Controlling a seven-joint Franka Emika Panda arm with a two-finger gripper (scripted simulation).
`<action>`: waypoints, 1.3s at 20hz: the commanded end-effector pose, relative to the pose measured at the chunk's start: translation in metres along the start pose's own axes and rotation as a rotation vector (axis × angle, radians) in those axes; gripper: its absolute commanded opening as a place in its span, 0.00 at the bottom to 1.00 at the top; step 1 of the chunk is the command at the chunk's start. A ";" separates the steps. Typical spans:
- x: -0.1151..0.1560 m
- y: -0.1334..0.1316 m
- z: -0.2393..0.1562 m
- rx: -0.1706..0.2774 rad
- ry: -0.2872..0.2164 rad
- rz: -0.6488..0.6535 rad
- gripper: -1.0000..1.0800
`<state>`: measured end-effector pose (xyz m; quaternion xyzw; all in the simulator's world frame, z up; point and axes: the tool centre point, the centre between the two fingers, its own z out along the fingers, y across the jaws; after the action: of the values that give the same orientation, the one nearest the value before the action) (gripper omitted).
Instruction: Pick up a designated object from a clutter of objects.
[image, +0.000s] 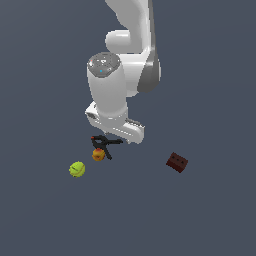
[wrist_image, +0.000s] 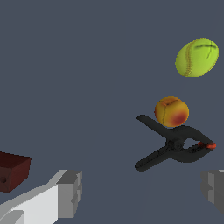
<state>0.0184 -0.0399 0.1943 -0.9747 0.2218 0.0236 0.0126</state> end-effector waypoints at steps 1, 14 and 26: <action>0.010 0.014 0.018 0.004 0.007 0.104 0.96; 0.039 0.082 0.089 0.005 0.044 0.521 0.96; 0.043 0.097 0.104 0.002 0.053 0.600 0.96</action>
<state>0.0110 -0.1423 0.0881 -0.8659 0.5002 0.0007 0.0001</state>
